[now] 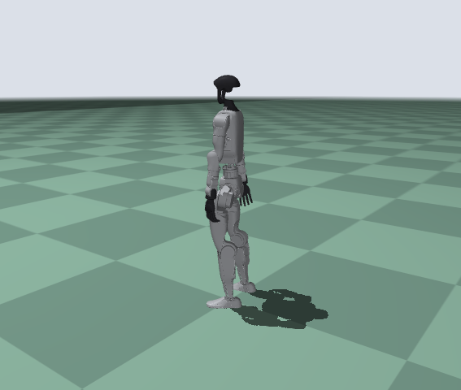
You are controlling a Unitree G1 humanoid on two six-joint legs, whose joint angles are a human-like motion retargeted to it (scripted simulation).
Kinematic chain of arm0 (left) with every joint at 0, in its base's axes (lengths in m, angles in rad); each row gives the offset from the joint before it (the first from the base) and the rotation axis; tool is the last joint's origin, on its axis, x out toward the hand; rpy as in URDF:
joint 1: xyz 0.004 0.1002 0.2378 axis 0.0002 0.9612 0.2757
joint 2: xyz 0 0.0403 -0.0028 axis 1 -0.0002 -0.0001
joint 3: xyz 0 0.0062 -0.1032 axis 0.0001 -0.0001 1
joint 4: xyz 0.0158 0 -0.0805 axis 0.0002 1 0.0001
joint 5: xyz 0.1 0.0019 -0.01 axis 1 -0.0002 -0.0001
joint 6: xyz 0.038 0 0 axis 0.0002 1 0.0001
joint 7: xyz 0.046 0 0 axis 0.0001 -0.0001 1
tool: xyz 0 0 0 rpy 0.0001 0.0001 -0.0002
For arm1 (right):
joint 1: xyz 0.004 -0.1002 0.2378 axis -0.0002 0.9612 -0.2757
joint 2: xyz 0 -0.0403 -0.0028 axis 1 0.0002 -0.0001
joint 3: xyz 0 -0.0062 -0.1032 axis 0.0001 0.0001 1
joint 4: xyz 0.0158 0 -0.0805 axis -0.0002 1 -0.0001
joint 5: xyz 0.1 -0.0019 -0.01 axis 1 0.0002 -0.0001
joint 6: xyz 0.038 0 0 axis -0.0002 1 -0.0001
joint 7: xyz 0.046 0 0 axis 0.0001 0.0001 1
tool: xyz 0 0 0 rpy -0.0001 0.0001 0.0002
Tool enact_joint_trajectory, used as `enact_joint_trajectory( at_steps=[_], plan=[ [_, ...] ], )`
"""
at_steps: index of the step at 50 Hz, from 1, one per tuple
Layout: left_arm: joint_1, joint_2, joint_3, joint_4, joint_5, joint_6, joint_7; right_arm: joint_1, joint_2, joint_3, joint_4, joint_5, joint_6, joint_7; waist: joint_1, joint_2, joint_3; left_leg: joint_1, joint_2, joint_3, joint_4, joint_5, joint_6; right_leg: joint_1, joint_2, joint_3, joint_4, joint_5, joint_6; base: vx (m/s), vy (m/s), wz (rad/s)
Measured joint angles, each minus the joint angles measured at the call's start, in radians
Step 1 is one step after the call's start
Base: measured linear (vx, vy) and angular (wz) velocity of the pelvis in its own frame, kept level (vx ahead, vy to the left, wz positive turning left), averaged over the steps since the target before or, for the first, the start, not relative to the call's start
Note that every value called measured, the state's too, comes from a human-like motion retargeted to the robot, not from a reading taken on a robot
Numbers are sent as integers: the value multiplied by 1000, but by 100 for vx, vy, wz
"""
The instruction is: In place motions
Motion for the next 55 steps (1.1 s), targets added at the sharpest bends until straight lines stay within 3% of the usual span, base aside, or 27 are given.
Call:
enact_joint_trajectory(
  at_steps=[4, 7, 14, 17, 21, 26, 30, 36, 41, 45, 49, 53, 55],
  plan=[
    [-171, -37, -69, -199, -78, -148, -168, 244, -62, -132, 10, 245, 165, 32, -6, 8, -14, -28, 0, -9, 3, 4, 2, -23, -3, 14, -2, 0, 5, 1, 1, -5],
    [-258, -55, -86, -338, -173, -225, -216, 363, -98, -211, 10, 393, 232, 3, -18, 18, -13, -32, -1, -7, 5, 2, 5, -37, -3, 39, -3, 6, 4, 0, 4, -38],
    [-285, -26, -79, -448, -278, -388, -274, 451, -138, -284, 10, 409, 315, -72, -24, 34, -5, -19, -1, 9, 8, -9, 8, -46, 2, 80, -4, 14, 2, 1, 3, -26],
    [-211, -25, -70, -377, -238, -334, -247, 403, -132, -239, 10, 400, 354, -81, -10, 40, -10, -10, -1, 19, 5, -14, 11, -46, 7, 94, -2, 14, 1, 3, 1, -14],
    [-60, -30, -19, -196, -118, -194, -144, 249, -108, -115, 10, 381, 318, -31, -7, 44, -19, 7, 0, 26, -5, -17, 12, -37, 12, 89, 2, 9, -2, 5, 1, 9],
    [174, -3, 95, 101, -19, -28, 44, -49, -34, 78, 10, 226, 210, 3, -4, 44, -34, 32, 9, 54, -18, -26, 3, -41, 15, 96, 15, 6, -6, 3, 0, -4],
    [466, 13, 162, 144, -88, 83, 135, -260, 63, 180, -156, 72, 119, 86, -1, 43, -20, 57, 25, 99, -22, -40, -5, -52, 29, 144, 24, 14, -9, 3, -3, -55],
    [777, -49, 266, 144, -122, 82, 269, -451, 161, 301, -432, 61, -45, 150, -14, 54, -20, 70, 50, 141, -24, -57, -16, -72, 57, 196, 20, 28, -12, 3, -2, -42],
    [773, -67, 310, 144, -205, 64, 287, -474, 174, 337, -528, -27, -149, 84, -31, 45, -28, 60, 55, 138, -25, -54, -21, -76, 60, 189, 18, 26, -14, 0, -6, 12],
    [584, -27, 248, 144, -211, 57, 271, -370, 143, 317, -505, -113, -125, 5, -43, 27, -37, 47, 44, 108, -25, -42, -21, -61, 48, 151, 16, 16, -14, 2, -6, 51],
    [275, 29, 80, 139, -44, 52, 165, -208, 94, 218, -341, -106, -12, -36, -32, 7, -33, 39, 27, 71, -23, -27, -17, -37, 36, 111, 10, 6, -16, -1, -1, 53],
    [6, 31, -13, 20, 61, -31, -27, -78, 20, 90, -37, -63, 108, -11, -31, -4, -28, 29, 16, 42, -18, -17, -10, -15, 30, 85, 0, 2, -16, -2, 0, 34],
    [-109, 16, -25, -56, 52, -91, -111, 32, -21, 42, 10, -55, 219, 10, -30, -2, -30, 20, 15, 35, -16, -15, -8, -15, 29, 82, -5, 1, -15, -1, 3, 3]
  ],
)
